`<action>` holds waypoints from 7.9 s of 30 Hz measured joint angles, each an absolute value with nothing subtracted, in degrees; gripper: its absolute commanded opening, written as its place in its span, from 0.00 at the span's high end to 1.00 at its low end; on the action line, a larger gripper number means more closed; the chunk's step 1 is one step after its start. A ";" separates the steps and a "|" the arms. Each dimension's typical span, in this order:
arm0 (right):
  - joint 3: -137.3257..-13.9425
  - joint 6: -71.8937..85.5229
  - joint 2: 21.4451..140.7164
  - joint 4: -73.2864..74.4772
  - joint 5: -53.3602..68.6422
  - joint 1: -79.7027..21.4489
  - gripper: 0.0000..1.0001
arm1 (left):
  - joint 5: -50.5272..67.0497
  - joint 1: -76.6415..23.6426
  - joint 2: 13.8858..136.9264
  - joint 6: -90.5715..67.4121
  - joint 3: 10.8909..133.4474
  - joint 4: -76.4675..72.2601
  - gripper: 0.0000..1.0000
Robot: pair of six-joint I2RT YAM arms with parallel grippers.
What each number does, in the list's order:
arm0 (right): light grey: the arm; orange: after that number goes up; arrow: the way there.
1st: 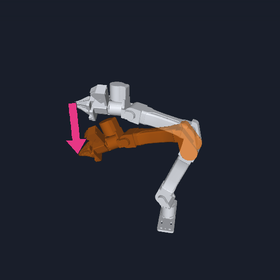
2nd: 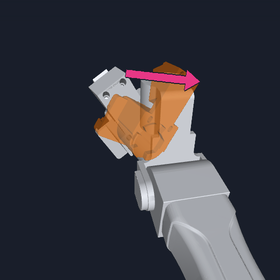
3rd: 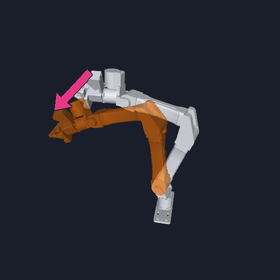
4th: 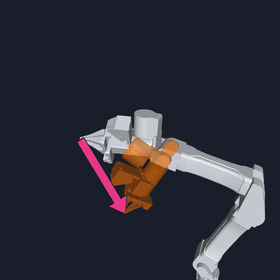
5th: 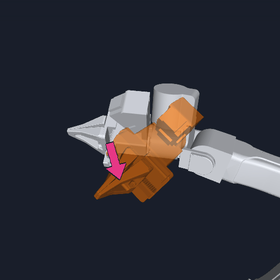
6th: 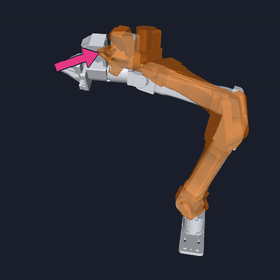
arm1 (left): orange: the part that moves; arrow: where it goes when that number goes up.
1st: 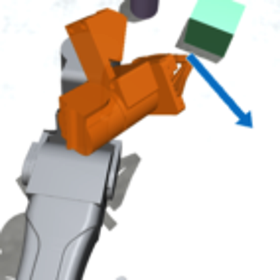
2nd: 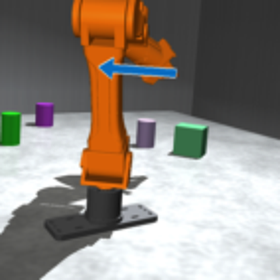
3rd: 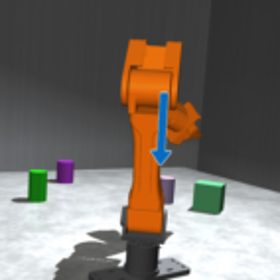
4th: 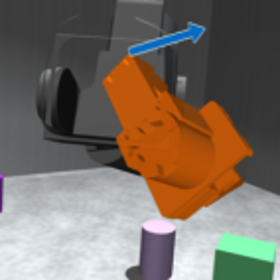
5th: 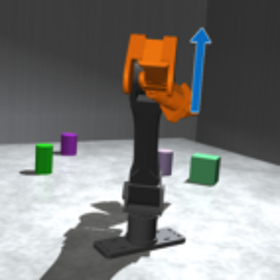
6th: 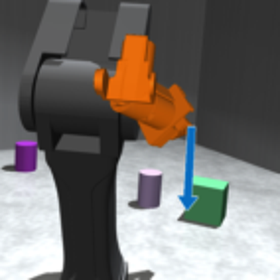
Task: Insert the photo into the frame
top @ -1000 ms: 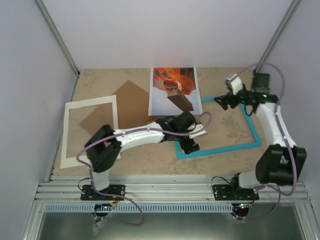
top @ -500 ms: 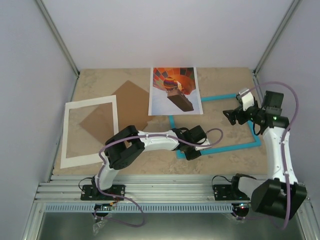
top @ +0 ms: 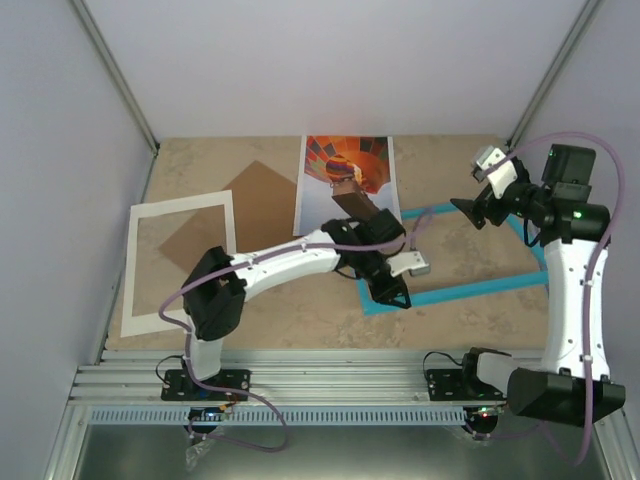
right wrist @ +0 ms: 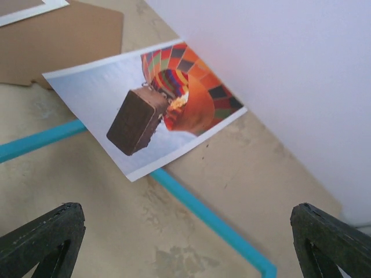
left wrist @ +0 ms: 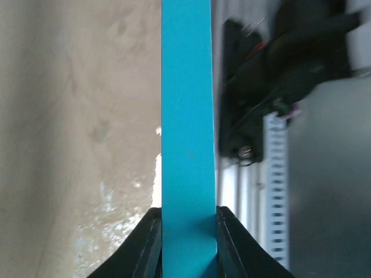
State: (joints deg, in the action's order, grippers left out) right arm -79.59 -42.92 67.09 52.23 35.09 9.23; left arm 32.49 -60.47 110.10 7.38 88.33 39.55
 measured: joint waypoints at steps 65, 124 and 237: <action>-67.96 -92.14 48.23 38.06 23.49 -13.21 0.99 | 68.60 -33.50 100.90 -63.51 90.30 -14.57 0.12; -113.71 -58.72 137.05 43.72 22.70 -19.00 0.38 | -1.91 -8.78 85.25 11.18 64.58 39.99 0.01; -105.75 59.02 143.04 -6.57 39.97 -48.53 0.99 | 15.53 12.78 92.14 23.11 58.17 43.68 0.01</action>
